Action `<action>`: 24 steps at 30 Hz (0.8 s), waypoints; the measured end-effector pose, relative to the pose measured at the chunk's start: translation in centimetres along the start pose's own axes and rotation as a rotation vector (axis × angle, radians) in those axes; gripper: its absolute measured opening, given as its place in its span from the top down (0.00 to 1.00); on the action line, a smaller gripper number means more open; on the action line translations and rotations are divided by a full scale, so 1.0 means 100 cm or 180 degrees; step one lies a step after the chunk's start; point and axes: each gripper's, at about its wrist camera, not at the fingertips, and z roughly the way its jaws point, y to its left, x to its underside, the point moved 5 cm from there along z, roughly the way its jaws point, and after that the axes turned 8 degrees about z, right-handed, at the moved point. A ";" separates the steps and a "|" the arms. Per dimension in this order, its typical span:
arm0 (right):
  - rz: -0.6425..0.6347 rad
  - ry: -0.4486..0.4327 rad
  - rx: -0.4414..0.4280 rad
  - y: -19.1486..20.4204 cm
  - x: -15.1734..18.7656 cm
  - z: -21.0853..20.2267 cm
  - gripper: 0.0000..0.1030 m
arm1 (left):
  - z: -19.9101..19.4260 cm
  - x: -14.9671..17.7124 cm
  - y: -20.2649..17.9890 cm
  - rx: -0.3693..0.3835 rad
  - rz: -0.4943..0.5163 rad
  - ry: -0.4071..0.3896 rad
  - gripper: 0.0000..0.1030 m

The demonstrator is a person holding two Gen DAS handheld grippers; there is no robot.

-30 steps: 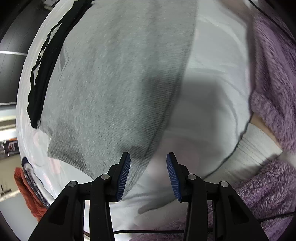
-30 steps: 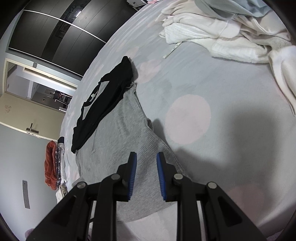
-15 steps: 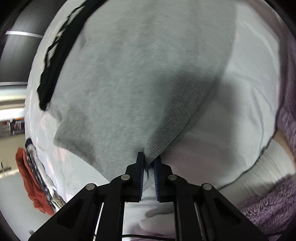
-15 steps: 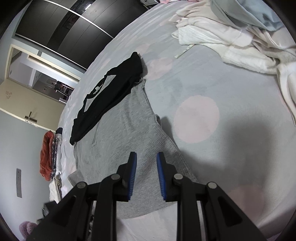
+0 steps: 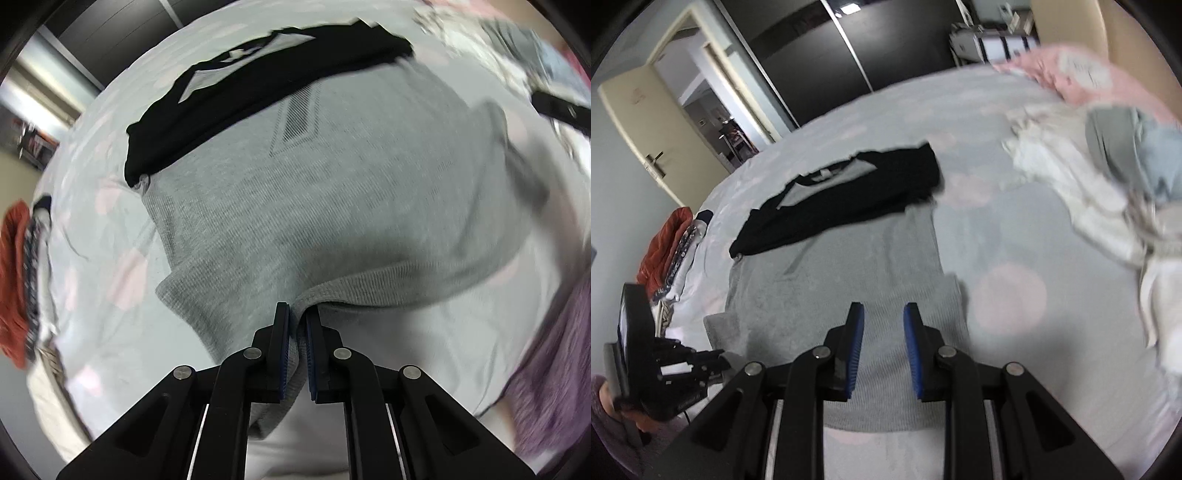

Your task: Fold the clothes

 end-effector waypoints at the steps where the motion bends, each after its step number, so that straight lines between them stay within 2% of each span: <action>1: -0.0092 -0.0017 0.0023 0.005 -0.002 -0.002 0.79 | 0.001 -0.001 0.000 0.0041 -0.0082 -0.0026 0.91; 3: -0.0398 0.0031 0.0180 0.018 -0.002 -0.002 0.78 | 0.003 -0.002 -0.004 0.0092 -0.0151 -0.0030 0.92; 6: -0.1016 0.0162 0.0611 0.039 0.001 0.006 0.78 | 0.004 -0.003 -0.003 0.0147 -0.0185 -0.0063 0.91; 9: -0.1513 0.0388 0.0767 0.056 0.007 0.016 0.78 | 0.002 -0.005 -0.001 0.0200 -0.0234 -0.0123 0.91; 15: -0.2358 0.0926 0.0705 0.081 0.024 0.028 0.78 | -0.004 -0.006 -0.001 0.0270 -0.0293 -0.0220 0.91; 17: -0.2713 0.1178 0.0692 0.084 0.037 0.033 0.78 | 0.006 -0.013 0.014 0.0304 -0.0320 -0.0242 0.91; 20: -0.3228 0.1588 0.0729 0.076 0.058 0.040 0.78 | 0.006 -0.013 0.015 0.0342 -0.0354 -0.0258 0.91; 22: -0.3519 0.1756 0.0827 0.068 0.071 0.043 0.77 | 0.006 -0.014 0.016 0.0361 -0.0367 -0.0266 0.91; 23: -0.3643 0.1869 0.0869 0.063 0.077 0.046 0.75 | 0.007 -0.015 0.018 0.0369 -0.0372 -0.0271 0.91; 24: -0.3704 0.1961 0.0882 0.060 0.082 0.048 0.66 | 0.009 -0.015 0.019 0.0376 -0.0377 -0.0277 0.91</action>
